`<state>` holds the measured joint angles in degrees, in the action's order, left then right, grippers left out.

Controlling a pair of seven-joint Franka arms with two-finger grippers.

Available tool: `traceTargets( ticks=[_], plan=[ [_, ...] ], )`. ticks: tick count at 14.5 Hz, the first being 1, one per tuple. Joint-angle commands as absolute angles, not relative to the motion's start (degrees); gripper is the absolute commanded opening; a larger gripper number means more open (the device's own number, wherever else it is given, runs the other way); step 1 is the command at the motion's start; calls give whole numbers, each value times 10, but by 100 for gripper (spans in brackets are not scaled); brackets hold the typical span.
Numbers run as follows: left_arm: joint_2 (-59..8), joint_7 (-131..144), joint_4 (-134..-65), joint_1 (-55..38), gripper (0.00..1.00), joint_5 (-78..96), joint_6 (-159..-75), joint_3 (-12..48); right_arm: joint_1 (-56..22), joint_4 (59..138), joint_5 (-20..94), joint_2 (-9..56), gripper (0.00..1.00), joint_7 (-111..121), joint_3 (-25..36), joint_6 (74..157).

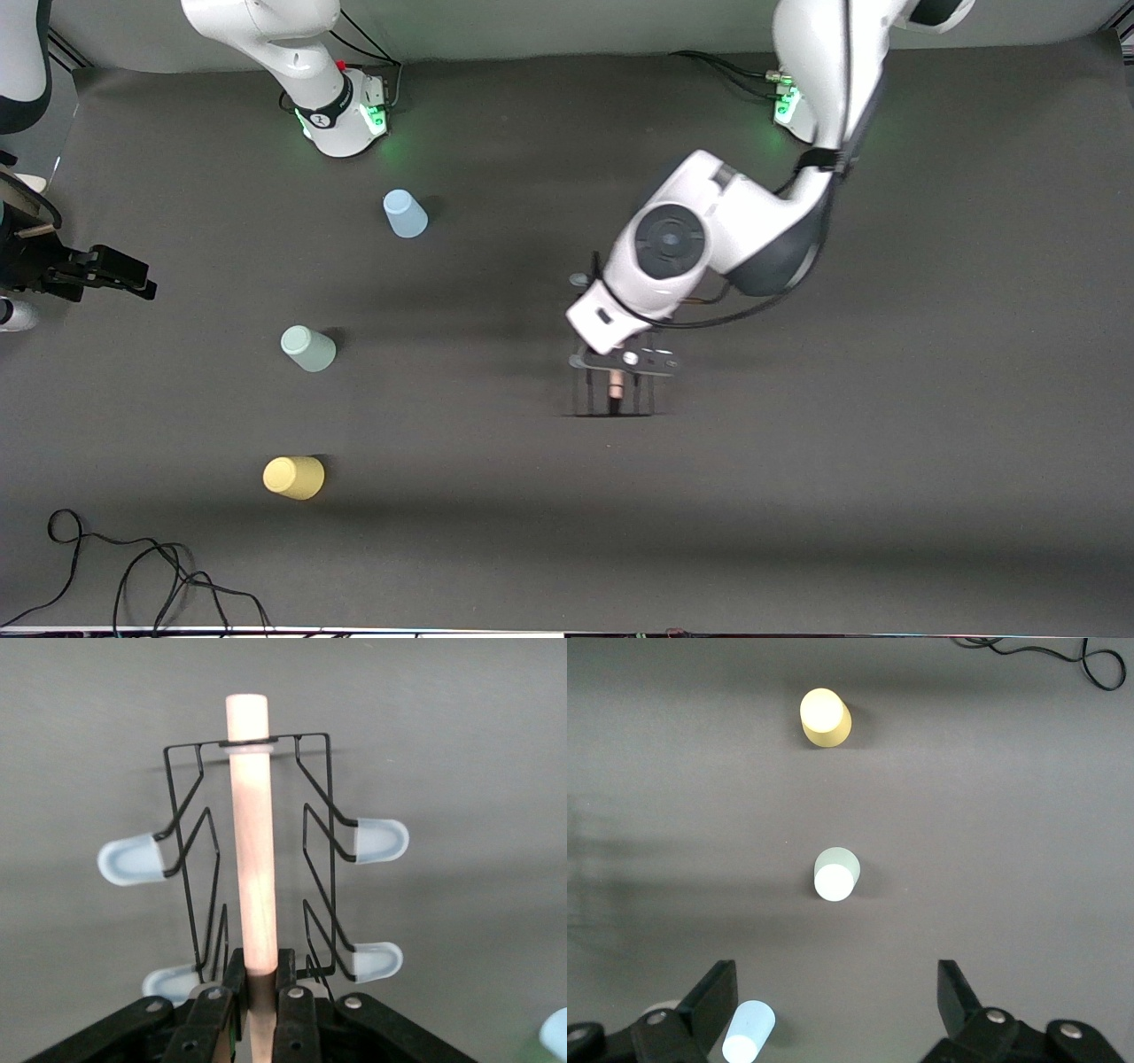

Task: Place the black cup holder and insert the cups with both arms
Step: 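Carry the rack to the table middle with the left gripper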

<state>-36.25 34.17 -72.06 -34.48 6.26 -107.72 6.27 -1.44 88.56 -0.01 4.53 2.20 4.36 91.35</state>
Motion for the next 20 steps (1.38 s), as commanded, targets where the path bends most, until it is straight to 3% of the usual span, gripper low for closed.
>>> traceTargets(
  ticks=[1, 10, 11, 16, 20],
  plan=[
    [-402, 415, -660, -388, 0, 71, -1096, 56, -18, 889, 9, 41, 100, 11, 47, 915],
    [-439, 454, -660, -440, 0, 70, -1136, 55, -18, 889, 9, 43, 100, 12, 47, 916],
    [-439, 453, -662, -440, 99, 67, -1139, 55, -18, 889, 9, 42, 100, 12, 47, 916],
    [-420, 448, -657, -424, 100, 68, -1116, 52, -22, 924, 10, 18, 100, 13, 47, 921],
    [-360, 379, -645, -346, 100, 74, -978, 58, -38, 1089, 10, -96, 100, 13, 46, 995]
  ],
)
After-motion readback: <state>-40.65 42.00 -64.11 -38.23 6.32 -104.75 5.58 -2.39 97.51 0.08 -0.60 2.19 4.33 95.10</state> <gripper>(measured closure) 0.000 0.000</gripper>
